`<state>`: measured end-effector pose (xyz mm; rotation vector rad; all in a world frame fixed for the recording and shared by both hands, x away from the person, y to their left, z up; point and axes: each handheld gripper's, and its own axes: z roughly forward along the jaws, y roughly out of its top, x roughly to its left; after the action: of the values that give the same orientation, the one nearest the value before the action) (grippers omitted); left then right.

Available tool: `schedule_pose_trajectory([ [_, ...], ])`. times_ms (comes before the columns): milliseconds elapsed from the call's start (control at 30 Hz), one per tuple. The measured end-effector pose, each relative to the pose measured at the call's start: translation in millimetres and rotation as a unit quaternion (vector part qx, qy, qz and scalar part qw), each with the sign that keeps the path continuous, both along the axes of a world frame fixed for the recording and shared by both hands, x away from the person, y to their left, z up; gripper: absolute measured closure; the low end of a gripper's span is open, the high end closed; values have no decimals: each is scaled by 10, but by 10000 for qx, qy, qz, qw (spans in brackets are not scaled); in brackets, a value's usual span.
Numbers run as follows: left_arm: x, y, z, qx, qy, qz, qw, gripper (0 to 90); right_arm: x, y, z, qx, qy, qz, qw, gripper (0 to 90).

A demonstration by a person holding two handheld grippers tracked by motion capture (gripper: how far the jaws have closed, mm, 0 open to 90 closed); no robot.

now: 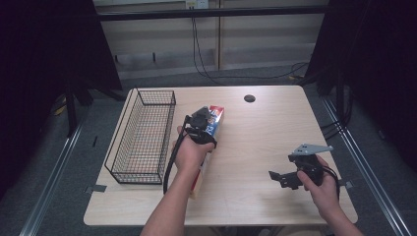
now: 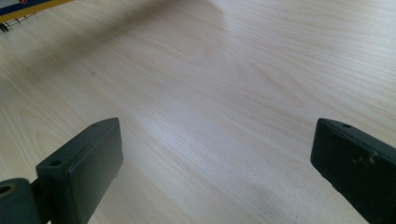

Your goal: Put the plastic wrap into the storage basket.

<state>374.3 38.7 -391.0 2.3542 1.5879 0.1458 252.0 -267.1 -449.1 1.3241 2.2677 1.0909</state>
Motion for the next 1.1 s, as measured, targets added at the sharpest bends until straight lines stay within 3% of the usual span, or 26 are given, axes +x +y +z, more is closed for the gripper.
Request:
schedule_pose_trajectory([
  [733,65,135,157,-153,128,173,9997,441,-4,12,2,-33,-34,25,10000,20],
  [1100,78,241,239,-89,123,299,9994,441,-5,14,4,-29,-37,20,10000,19],
])
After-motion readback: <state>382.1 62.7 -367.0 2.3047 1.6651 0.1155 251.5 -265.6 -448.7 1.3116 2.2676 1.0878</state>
